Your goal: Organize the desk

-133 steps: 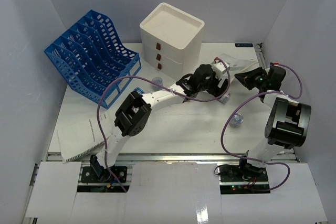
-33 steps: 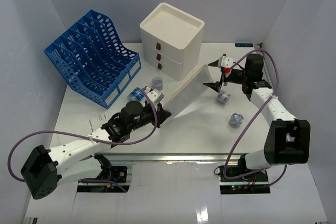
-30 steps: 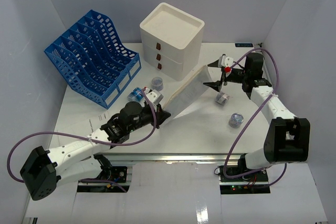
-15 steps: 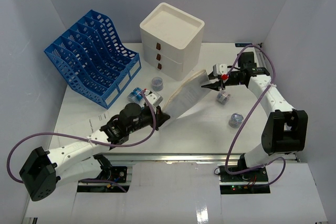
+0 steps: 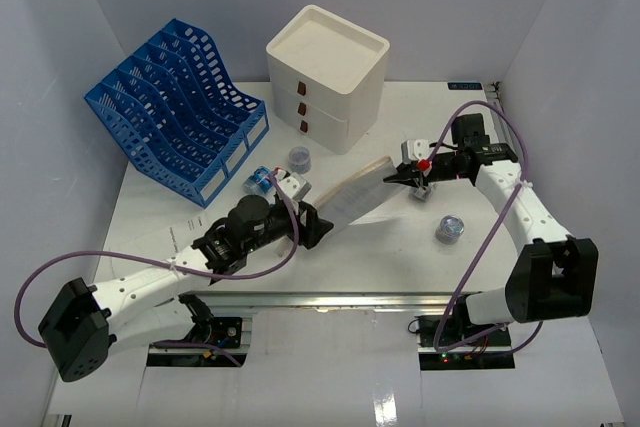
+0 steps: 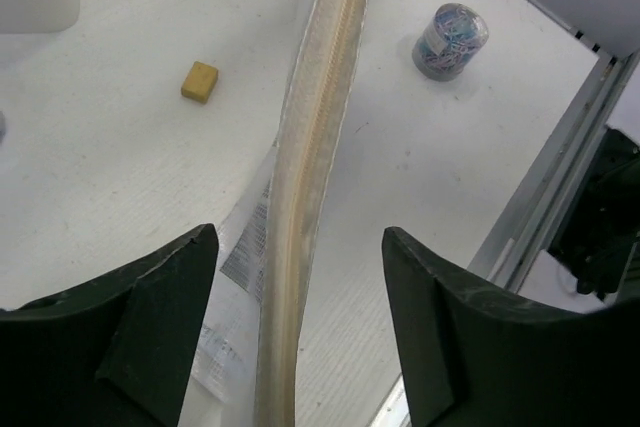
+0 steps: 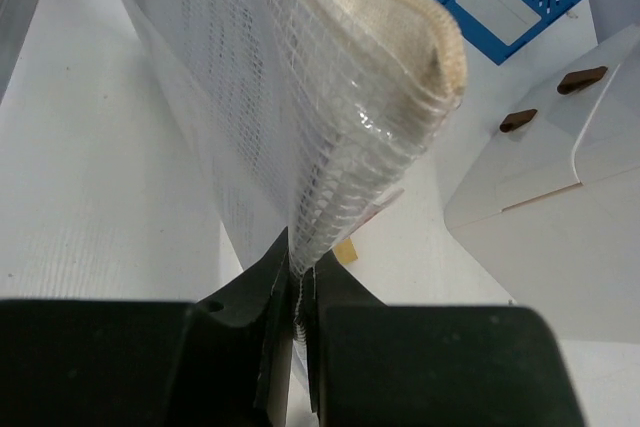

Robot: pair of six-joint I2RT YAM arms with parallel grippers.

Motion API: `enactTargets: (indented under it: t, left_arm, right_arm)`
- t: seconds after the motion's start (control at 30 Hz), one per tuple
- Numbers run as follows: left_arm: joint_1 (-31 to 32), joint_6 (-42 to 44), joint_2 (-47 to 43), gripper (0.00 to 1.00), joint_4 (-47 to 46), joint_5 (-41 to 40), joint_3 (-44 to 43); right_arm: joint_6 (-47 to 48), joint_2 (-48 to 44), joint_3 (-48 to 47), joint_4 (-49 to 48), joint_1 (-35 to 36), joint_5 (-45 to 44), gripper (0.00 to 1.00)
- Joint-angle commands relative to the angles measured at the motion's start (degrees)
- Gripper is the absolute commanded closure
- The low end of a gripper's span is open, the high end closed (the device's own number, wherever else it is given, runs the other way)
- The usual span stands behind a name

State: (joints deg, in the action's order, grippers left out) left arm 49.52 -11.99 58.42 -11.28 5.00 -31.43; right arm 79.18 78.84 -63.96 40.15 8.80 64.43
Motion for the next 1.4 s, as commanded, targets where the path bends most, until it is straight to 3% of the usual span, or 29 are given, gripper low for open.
enactTargets:
  t: [0.0,0.17,0.53,0.73,0.77,0.8,0.9,1.07,1.17,1.37]
  left_arm:
    - [0.0,7.3,3.7,0.19,1.0,1.9,-6.7]
    - [-0.1,12.2,11.9,0.23,7.0,4.3,-17.5]
    - [0.0,14.2,20.2,0.51,13.9,10.7,-28.1]
    - [0.6,13.5,21.4,0.84,16.2,16.0,-29.3]
    - [0.6,13.0,21.4,0.96,16.3,16.9,-29.1]
    - [0.8,12.6,21.2,1.00,16.3,17.1,-28.9]
    - [0.8,9.1,19.3,1.00,15.3,15.6,-27.9]
    - [0.8,4.7,11.1,1.00,12.0,3.0,-23.7]
    - [0.6,1.6,7.2,1.00,11.8,-3.3,-20.9]
    - [0.3,-2.9,0.2,1.00,10.8,-11.8,-18.5]
  right_arm:
    - [-3.7,-4.7,1.1,-2.1,0.2,0.8,0.92]
    - [-7.3,-9.5,4.0,-6.1,1.4,-2.1,0.92]
    - [-5.1,-15.8,6.2,-3.3,3.7,-7.7,0.92]
    - [-4.4,-15.9,4.8,-0.5,4.3,-8.0,0.92]
    - [-4.5,-15.7,4.3,-0.1,4.4,-8.2,0.90]
    - [-4.7,-15.8,4.1,0.3,4.5,-8.5,0.89]
    - [-7.2,-16.6,5.1,-1.8,4.5,-9.6,0.77]
    - [-19.5,-21.3,8.6,-11.6,4.5,-14.5,0.42]
    - [-24.6,-23.6,9.8,-15.7,4.3,-18.2,0.06]
    - [-31.4,-26.0,9.5,-17.6,2.1,-21.6,0.10]
